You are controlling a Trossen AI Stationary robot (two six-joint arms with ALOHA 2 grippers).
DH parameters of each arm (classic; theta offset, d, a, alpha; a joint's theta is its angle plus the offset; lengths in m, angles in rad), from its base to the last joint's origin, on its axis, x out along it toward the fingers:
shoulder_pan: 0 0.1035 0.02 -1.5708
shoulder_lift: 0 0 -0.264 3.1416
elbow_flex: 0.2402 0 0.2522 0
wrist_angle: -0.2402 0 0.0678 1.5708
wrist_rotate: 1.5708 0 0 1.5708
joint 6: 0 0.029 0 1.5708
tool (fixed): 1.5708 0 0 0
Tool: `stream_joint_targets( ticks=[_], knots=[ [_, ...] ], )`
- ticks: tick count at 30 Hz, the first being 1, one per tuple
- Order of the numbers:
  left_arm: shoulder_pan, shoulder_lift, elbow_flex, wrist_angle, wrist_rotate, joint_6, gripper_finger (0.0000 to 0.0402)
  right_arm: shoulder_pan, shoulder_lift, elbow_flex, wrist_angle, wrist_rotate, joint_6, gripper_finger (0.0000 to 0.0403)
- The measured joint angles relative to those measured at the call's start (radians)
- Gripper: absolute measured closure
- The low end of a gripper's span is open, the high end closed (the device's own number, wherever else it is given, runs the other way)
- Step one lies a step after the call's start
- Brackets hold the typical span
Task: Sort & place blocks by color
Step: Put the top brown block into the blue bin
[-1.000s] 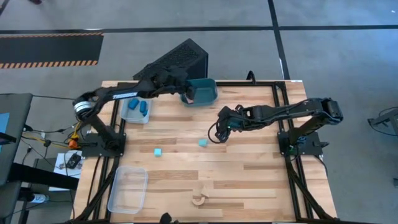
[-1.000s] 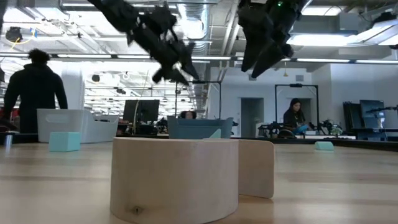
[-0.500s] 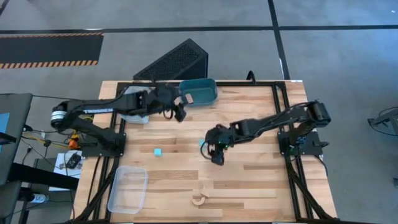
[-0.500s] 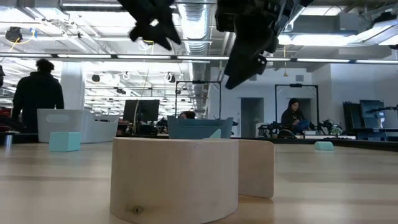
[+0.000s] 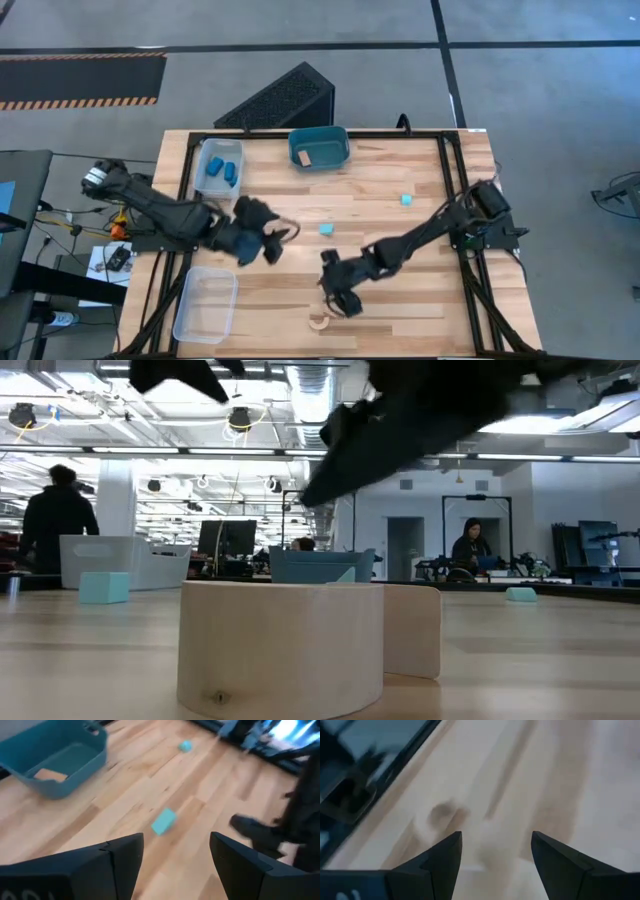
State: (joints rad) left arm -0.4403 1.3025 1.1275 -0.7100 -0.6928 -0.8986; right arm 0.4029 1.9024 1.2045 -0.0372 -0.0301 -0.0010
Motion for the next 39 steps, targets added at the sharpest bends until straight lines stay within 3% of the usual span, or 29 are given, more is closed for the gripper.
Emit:
stream_joint_targets(
  ticks=[6,14,21,30,35,39],
  knots=[
    [-0.12,0.009,0.0,0.02,-0.114,-0.052,0.0184,0.026,0.018,0.0,-0.009,-0.001,-0.13,0.0144],
    [-0.246,0.018,-0.004,0.031,-0.094,-0.161,0.0184,0.024,0.017,-0.001,-0.067,-0.08,-0.476,0.0144],
    [-0.345,0.132,-0.006,0.028,-0.165,-0.298,0.0184,-0.016,0.017,-0.001,-0.133,-0.127,-0.528,0.0144],
    [-0.351,0.294,-0.006,0.059,-0.015,-0.357,0.0184,-0.04,0.017,-0.001,-0.085,-0.137,-0.607,0.0144],
    [-0.347,0.337,-0.006,0.073,0.062,-0.316,0.0184,-0.068,0.02,-0.001,-0.085,-0.207,-0.629,0.0144],
    [-0.339,0.335,-0.006,0.073,0.05,-0.306,0.0184,-0.085,0.062,-0.004,-0.086,-0.292,-0.632,0.0144]
  ],
)
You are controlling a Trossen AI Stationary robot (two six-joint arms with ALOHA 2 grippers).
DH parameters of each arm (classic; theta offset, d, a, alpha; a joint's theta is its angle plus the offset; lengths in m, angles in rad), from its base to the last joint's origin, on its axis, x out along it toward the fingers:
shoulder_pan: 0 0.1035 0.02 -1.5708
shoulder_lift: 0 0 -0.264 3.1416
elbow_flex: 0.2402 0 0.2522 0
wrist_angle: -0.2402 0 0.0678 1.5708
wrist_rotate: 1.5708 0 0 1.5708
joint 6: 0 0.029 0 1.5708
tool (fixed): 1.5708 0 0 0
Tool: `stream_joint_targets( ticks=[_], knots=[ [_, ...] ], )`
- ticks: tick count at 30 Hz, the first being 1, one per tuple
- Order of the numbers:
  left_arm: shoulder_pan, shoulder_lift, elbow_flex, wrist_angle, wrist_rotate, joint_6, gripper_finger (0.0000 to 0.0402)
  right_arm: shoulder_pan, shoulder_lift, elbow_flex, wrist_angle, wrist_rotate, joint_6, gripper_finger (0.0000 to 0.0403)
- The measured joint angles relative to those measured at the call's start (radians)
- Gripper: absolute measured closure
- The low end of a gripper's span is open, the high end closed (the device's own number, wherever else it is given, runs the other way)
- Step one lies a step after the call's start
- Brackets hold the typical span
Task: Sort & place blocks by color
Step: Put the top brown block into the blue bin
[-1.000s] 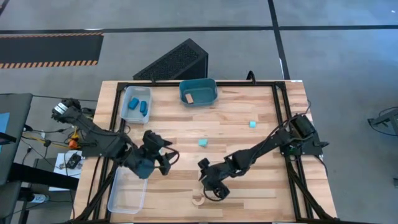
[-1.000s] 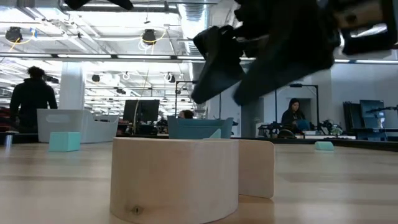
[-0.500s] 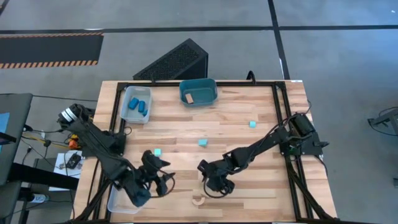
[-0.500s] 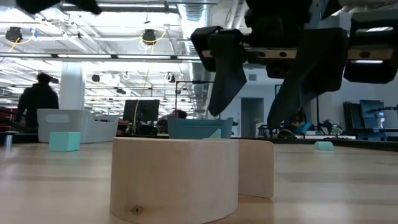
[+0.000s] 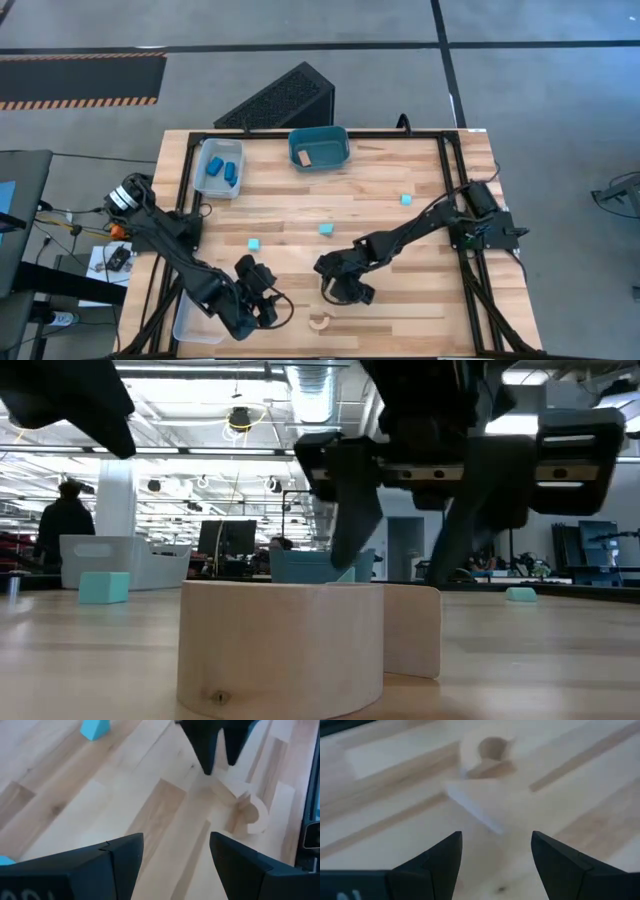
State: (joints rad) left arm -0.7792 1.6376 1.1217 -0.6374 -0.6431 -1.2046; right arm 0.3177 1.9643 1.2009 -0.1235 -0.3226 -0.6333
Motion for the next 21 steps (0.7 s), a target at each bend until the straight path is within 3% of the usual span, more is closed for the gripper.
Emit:
stream_joint_targets(
  ticks=[13,21],
  knots=[
    [0.014,-0.002,0.0,-0.01,0.026,0.056,0.0184,0.01,0.109,0.079,0.04,-0.103,-0.031,0.0152],
    [0.023,-0.002,0.0,-0.016,0.052,0.048,0.0184,0.01,0.146,0.092,0.053,-0.11,-0.01,0.0235]
  ],
)
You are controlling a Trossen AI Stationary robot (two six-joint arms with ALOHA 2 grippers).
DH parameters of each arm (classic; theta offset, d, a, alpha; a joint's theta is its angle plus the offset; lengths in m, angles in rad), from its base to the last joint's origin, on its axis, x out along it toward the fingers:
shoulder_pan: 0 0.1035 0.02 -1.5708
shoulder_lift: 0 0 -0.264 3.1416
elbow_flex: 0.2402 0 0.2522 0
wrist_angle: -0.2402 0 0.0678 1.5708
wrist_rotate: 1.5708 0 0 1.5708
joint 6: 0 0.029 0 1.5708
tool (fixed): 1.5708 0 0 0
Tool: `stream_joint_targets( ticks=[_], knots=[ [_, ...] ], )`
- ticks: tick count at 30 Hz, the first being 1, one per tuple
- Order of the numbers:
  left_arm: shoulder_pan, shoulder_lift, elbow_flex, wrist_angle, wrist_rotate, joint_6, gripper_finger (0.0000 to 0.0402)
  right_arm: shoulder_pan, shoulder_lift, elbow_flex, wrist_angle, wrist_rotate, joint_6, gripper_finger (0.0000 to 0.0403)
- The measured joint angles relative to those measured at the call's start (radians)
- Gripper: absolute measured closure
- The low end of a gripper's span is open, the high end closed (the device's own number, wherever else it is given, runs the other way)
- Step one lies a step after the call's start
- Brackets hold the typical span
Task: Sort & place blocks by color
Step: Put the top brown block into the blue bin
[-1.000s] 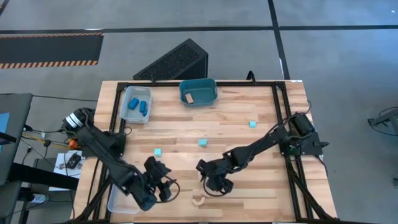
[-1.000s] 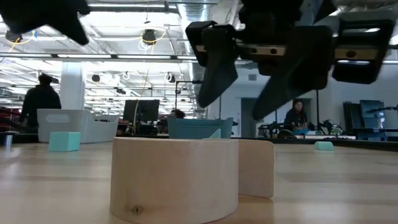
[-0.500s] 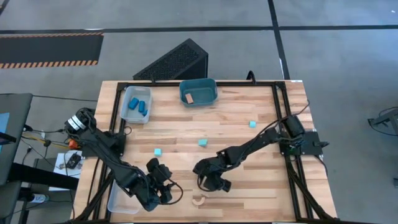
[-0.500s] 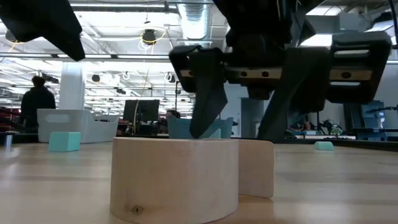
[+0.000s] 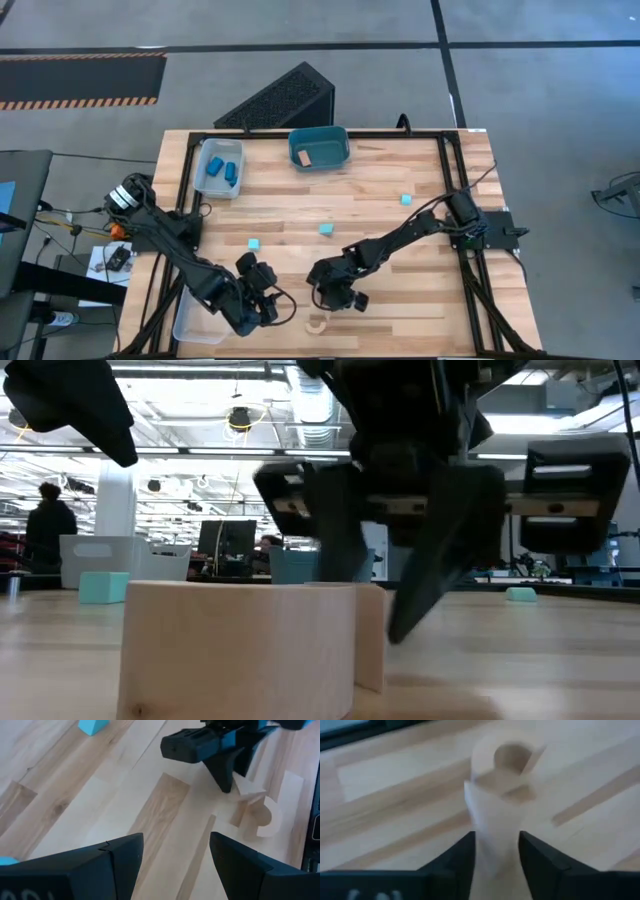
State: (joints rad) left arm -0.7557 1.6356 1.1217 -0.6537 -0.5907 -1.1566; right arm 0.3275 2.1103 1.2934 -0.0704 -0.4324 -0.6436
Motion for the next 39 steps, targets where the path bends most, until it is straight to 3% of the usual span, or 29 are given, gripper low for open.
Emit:
stream_joint_targets(
  ticks=[6,11,19,27,33,39],
  knots=[
    [0.007,0.0,0.0,-0.01,0.004,-0.004,0.0184,-0.009,-0.004,-0.002,-0.003,-0.01,0.13,0.0336],
    [0.03,0.0,0.0,-0.013,0.003,0.012,0.0184,-0.017,-0.004,-0.002,-0.003,-0.018,0.248,0.039],
    [0.09,0.0,0.0,-0.014,0.008,0.015,0.0184,-0.073,-0.052,-0.002,-0.045,0.011,0.382,0.0396],
    [0.182,-0.071,0.002,-0.009,0.019,-0.03,0.0184,-0.161,-0.257,-0.003,-0.235,0.285,0.381,0.04],
    [0.324,-0.2,0.002,0.013,0.037,0.066,0.0184,-0.212,-0.391,-0.002,-0.25,0.479,0.383,0.04],
    [0.55,-0.31,0.002,0.131,0.222,0.242,0.0177,-0.251,-0.44,-0.002,-0.241,0.595,0.325,0.0401]
  ],
)
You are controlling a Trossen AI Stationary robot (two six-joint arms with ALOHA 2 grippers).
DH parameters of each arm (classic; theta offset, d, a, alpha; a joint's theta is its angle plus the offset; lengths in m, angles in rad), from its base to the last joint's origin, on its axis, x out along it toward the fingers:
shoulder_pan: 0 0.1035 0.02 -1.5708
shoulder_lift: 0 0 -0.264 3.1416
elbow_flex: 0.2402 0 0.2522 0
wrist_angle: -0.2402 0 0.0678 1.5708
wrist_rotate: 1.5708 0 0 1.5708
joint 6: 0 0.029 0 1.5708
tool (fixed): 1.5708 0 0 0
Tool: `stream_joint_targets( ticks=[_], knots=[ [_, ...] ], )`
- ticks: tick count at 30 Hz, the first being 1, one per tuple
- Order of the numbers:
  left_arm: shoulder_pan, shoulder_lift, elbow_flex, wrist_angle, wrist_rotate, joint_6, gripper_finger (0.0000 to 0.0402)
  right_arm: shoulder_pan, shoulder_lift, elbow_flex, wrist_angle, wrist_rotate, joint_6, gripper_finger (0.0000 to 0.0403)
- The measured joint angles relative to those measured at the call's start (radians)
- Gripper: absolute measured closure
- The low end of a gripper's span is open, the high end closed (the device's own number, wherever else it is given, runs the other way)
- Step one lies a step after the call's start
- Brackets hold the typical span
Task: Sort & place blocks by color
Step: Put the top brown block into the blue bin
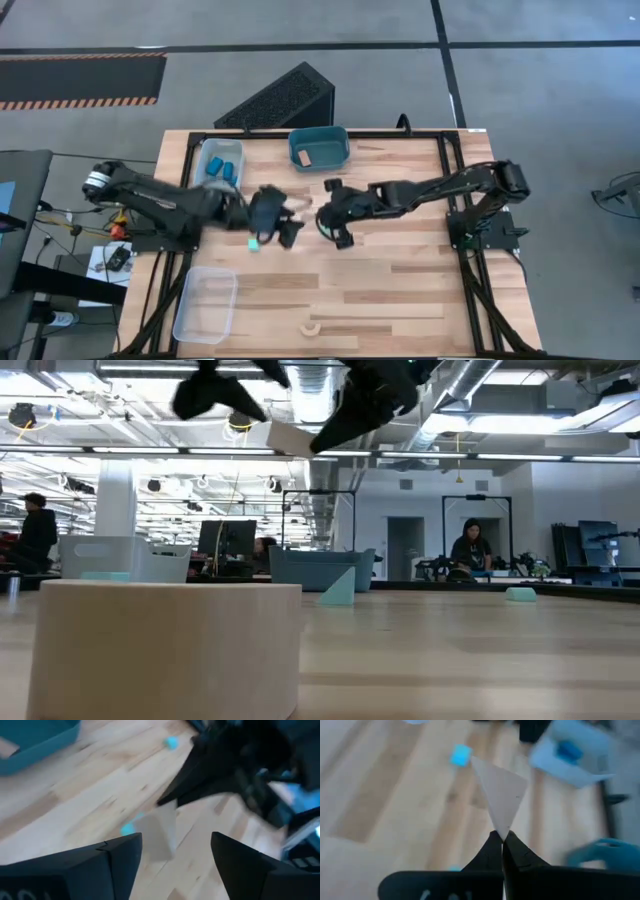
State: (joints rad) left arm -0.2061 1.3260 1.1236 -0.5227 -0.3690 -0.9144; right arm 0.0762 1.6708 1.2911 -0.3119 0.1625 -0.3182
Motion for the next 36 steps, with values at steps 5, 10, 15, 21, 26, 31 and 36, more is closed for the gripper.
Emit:
stream_joint_targets(
  ticks=[5,10,15,21,26,31,36],
  knots=[
    [0.184,-0.012,0.0,0.091,0.239,0.086,0.014,-0.016,0.001,0.0,0.004,0.11,-0.085,0.0401],
    [0.312,-0.012,-0.001,0.01,0.289,0.088,0.0101,-0.036,0.001,0.0,0.009,0.14,-0.137,0.04],
    [0.403,-0.005,-0.001,0.004,0.426,0.157,0.009,-0.062,-0.018,-0.001,0.03,0.16,-0.185,0.0401],
    [0.491,0.035,-0.001,0.092,0.629,0.261,0.009,-0.098,-0.033,0.001,0.1,0.16,-0.223,0.0401],
    [0.578,0.081,-0.001,0.207,0.814,0.337,0.01,-0.132,-0.032,0.0,0.12,0.161,-0.241,0.0401],
    [0.672,0.122,-0.001,0.269,0.973,0.373,0.0161,-0.156,-0.032,0.0,0.133,0.18,-0.242,0.0401],
    [0.748,0.154,-0.001,0.279,1.095,0.407,0.0253,-0.189,-0.032,0.0,0.143,0.178,-0.24,0.0401]
  ],
)
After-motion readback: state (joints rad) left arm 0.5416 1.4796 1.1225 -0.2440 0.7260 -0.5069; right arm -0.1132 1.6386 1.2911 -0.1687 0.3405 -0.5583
